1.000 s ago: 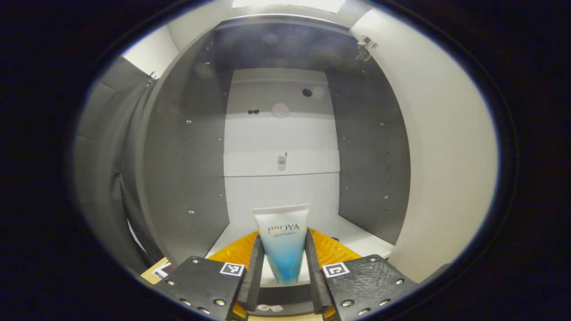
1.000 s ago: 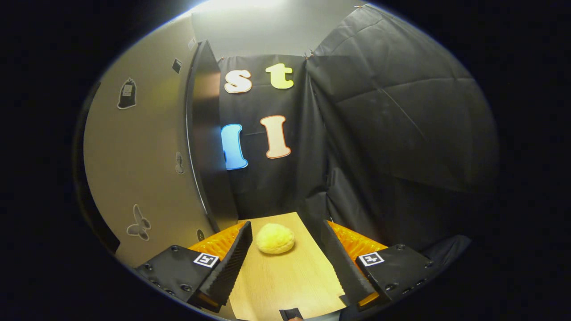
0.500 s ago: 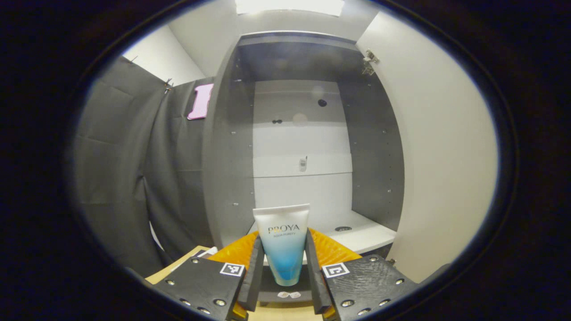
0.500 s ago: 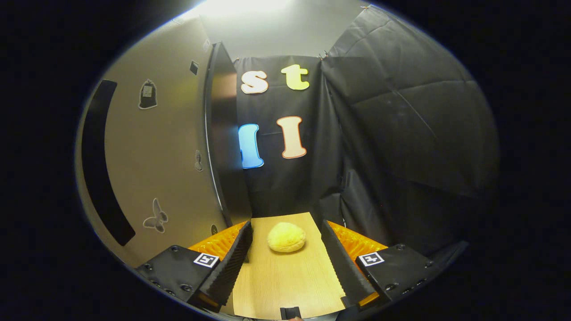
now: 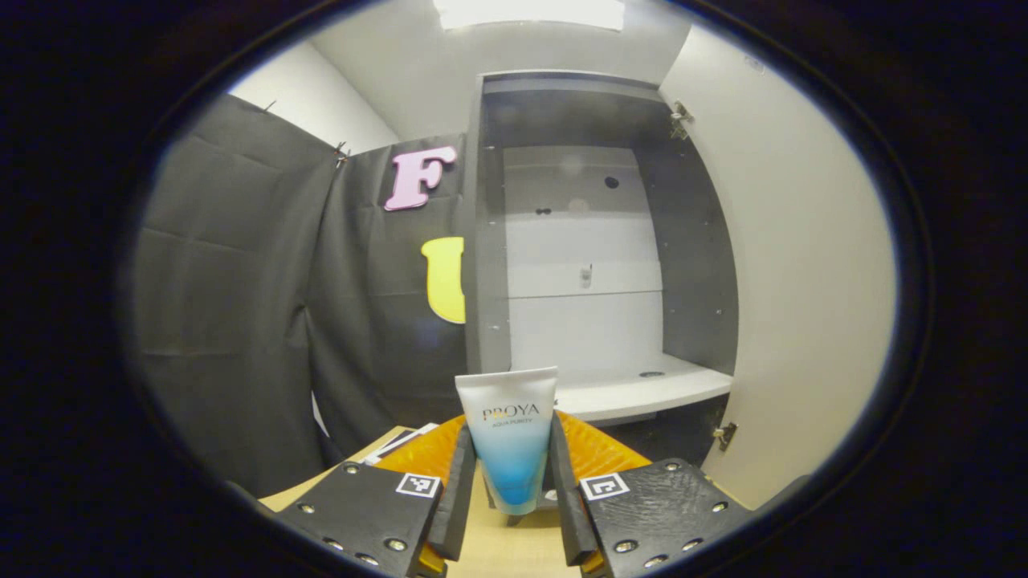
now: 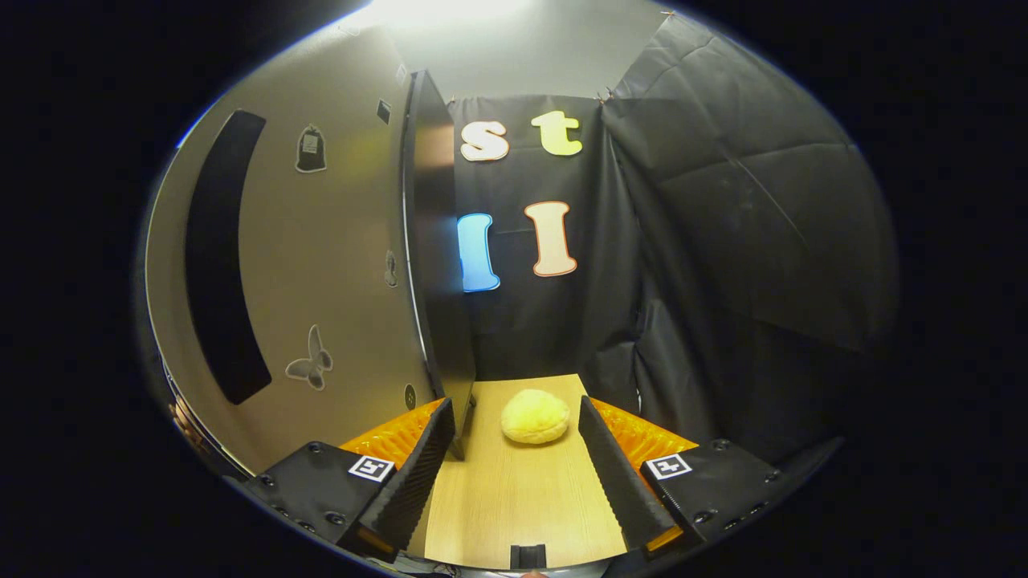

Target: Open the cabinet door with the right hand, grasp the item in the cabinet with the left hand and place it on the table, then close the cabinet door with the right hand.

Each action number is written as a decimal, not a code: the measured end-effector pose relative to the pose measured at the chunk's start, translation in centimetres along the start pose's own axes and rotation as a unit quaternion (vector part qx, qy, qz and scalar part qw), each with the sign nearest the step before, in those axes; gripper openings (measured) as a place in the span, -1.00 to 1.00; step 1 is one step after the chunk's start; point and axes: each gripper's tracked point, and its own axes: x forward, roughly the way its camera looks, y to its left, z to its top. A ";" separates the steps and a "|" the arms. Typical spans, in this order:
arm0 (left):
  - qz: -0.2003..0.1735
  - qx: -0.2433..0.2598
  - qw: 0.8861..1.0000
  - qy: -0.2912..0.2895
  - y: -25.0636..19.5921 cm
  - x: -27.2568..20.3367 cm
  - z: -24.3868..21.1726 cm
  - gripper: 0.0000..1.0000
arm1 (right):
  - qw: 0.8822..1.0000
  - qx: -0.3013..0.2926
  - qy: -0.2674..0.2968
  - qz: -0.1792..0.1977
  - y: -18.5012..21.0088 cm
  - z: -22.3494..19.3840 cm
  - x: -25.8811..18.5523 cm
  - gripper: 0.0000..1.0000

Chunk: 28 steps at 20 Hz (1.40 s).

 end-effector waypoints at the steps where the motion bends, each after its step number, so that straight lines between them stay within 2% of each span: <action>1: 0.003 -0.004 1.000 0.002 0.5 -0.7 -0.7 -0.02 | 1.000 -0.002 0.000 0.002 0.2 -0.2 -0.2 0.86; 2: 0.005 -0.008 1.000 0.002 1.1 -1.3 -1.5 -0.09 | 1.000 -0.003 0.000 0.003 0.3 -0.2 -0.3 0.96; 7: 0.008 -0.018 1.000 0.014 3.3 -3.9 -6.0 -0.02 | 1.000 -0.005 0.003 0.005 0.5 -0.9 -0.7 0.96; 8: 0.009 -0.015 1.000 0.017 3.7 -4.3 -7.0 0.04 | 1.000 -0.009 0.003 0.003 0.4 -1.1 -0.7 0.96; 13: 0.010 -0.012 0.999 0.029 4.8 -5.9 -11.9 0.04 | 1.000 -0.007 0.013 -0.002 0.7 -2.7 -0.2 0.96; 15: 0.010 -0.011 0.999 0.041 5.2 -6.6 -14.4 -0.02 | 1.000 0.000 0.020 -0.003 0.4 -3.8 -0.3 0.96; 16: 0.011 -0.009 0.999 0.048 5.3 -7.0 -15.6 -0.05 | 1.000 0.000 0.023 -0.006 0.2 -4.1 -0.2 0.86; 18: 0.011 -0.006 0.998 0.061 5.3 -7.7 -17.9 -0.09 | 1.000 -0.004 0.015 -0.021 -0.2 -3.9 0.0 0.86; 19: 0.009 -0.006 0.998 0.068 5.4 -7.9 -19.0 -0.09 | 1.000 -0.005 0.006 -0.028 -0.4 -3.6 0.0 0.95; 20: 0.008 -0.006 0.997 0.074 5.2 -8.3 -20.0 -0.02 | 0.999 -0.003 -0.004 -0.033 -0.6 -3.3 0.0 0.96; 21: 0.007 -0.006 0.997 0.079 5.2 -8.5 -21.0 -0.07 | 0.999 0.000 -0.014 -0.037 -0.6 -3.1 -0.1 0.96; 23: 0.007 -0.006 0.996 0.087 5.4 -8.6 -23.2 0.04 | 0.999 0.004 -0.027 -0.043 -0.6 -2.8 -0.1 0.96; 28: 0.016 -0.014 0.994 0.110 5.3 -9.2 -27.9 -0.02 | 0.998 -0.009 -0.019 -0.055 -0.7 -3.7 0.1 0.95</action>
